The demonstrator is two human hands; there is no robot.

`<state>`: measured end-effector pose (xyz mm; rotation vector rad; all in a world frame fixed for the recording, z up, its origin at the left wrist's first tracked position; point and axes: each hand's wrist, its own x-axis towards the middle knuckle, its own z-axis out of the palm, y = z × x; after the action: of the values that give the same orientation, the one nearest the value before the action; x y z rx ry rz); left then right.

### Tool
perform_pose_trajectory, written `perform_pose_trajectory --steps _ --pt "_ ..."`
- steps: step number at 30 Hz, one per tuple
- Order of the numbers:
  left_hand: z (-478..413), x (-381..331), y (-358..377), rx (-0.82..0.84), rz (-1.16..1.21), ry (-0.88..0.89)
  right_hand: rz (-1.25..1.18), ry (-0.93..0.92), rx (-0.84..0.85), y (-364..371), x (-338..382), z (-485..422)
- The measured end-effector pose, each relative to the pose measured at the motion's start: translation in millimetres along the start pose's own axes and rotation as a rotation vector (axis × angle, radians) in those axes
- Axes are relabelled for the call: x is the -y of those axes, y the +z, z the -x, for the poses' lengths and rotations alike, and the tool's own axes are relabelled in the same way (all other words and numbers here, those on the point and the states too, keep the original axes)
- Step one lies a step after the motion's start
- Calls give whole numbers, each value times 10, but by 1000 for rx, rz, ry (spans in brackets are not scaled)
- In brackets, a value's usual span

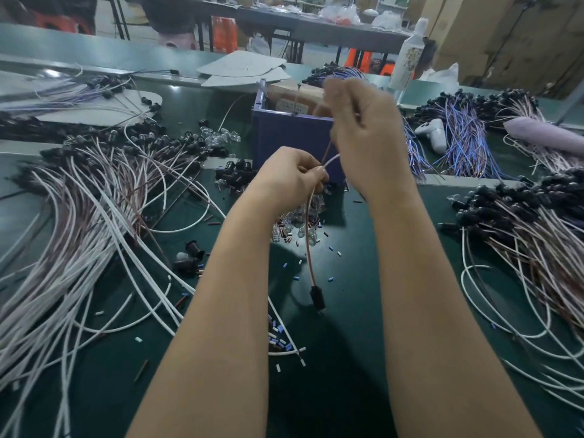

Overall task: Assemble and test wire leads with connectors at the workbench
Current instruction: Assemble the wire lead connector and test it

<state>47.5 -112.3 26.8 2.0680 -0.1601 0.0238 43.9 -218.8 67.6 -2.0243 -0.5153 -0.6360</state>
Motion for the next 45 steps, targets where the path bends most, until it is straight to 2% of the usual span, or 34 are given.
perform_pose_trajectory --steps 2,5,8,15,19,22,28,33,39,41,45 --pt "15 21 8 1 51 6 -67 118 -107 -47 -62 -2" --pt "-2 68 39 -42 70 -26 -228 300 -129 -127 -189 0" --pt "-40 127 29 -148 137 -86 -290 452 -170 -183 -306 -16" --pt "-108 195 -2 -353 269 -110 -76 619 -37 -241 -391 -3" --pt "-113 202 -16 -433 236 -85 4 710 123 -220 -363 -6" --pt "-93 179 -39 -453 82 -75 98 689 160 -176 -395 4" --pt "-56 71 -58 -394 -72 -61 343 471 181 -175 -445 41" --pt "-23 51 -78 -269 143 -44 375 460 187 -168 -456 26" --pt "-24 51 -59 -203 431 -65 408 488 131 -171 -432 6" --pt "-26 43 -42 -180 444 -60 409 492 125 -177 -431 1" --pt "-33 -4 -20 -182 283 -7 412 477 189 -165 -407 11"
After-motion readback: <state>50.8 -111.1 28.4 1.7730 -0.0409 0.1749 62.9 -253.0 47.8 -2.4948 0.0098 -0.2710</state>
